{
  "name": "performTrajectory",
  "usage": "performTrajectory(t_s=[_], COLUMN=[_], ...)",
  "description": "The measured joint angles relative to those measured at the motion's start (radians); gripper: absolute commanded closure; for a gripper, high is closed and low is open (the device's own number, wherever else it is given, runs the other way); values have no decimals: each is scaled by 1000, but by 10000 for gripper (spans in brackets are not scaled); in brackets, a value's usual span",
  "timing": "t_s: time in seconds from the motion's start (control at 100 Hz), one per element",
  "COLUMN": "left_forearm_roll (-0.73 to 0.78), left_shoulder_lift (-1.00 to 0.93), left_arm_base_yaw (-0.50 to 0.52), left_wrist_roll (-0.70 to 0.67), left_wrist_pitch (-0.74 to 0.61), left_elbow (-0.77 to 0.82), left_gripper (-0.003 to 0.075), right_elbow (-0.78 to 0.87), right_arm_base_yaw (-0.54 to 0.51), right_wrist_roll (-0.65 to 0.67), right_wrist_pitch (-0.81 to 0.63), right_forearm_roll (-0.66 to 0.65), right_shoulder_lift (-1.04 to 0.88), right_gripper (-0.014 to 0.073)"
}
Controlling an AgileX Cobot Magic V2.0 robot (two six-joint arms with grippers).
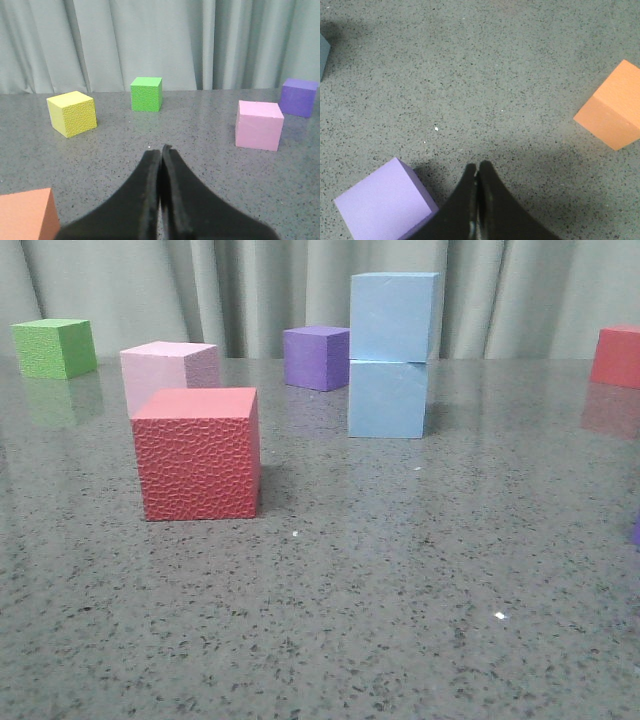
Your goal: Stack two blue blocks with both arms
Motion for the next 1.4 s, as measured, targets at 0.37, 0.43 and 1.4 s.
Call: performTrajectory(t_s=[0.37,0.43,1.4], left_forearm_roll=[-10,-12,-38], left_shoulder_lift=[-101,-101,-101], left_arm_base_yaw=[0,0,0], left_wrist_roll=[0,0,0], left_wrist_pitch=[-50,-61,-254], left_elbow=[164,177,240], left_gripper=[739,739,739], right_elbow=[0,0,0], right_arm_base_yaw=[0,0,0], right_wrist_roll=[0,0,0], right_wrist_pitch=[0,0,0], right_forearm_roll=[0,0,0], right_shoulder_lift=[0,0,0], right_gripper=[715,715,715])
